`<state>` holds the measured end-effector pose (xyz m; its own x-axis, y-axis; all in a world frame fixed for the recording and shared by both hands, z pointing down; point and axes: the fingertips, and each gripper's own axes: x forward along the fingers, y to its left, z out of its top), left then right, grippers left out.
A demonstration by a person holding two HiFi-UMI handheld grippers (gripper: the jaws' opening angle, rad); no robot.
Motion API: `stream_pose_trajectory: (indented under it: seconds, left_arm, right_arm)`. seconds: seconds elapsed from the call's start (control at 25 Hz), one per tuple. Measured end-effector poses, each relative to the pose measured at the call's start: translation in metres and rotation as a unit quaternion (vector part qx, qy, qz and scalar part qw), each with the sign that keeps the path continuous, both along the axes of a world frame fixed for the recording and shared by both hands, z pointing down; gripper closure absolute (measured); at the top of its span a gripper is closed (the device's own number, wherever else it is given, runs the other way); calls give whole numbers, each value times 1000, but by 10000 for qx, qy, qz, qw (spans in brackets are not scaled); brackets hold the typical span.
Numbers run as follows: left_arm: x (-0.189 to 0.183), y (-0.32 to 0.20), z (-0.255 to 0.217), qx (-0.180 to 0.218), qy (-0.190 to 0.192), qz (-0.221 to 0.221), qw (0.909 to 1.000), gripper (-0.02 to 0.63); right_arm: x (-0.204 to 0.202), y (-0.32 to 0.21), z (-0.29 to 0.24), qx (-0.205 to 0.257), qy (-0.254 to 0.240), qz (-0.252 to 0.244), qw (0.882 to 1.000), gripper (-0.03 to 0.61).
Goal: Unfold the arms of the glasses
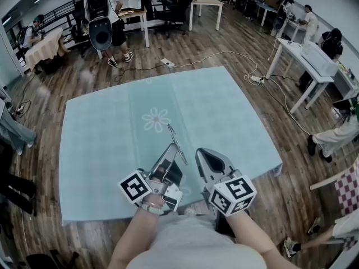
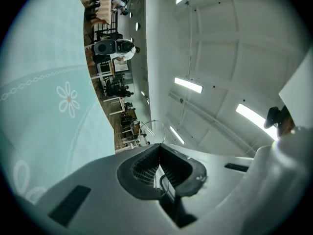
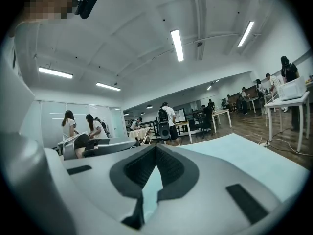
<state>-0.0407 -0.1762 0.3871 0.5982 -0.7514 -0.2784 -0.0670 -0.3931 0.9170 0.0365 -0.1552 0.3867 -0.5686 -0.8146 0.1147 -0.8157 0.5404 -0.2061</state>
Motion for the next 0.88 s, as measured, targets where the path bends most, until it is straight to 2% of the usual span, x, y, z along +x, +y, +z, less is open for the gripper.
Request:
stream_pose_trajectory:
  seconds: [0.24,0.6,0.88]
  left_arm:
    - [3,-6,4,-85,-106,257,9996,604]
    - [4,-9,3,-175,-238,1034,9942,604]
    - [12,-4,-1,-215,-262,1475,9885,604]
  right_arm:
    - [6,-4,0,-17,53,-37,10000,571]
    - [11,-7,-6,34,143,-162,9998,571]
    - [14,-19,-9,92,248,-549,9981,571]
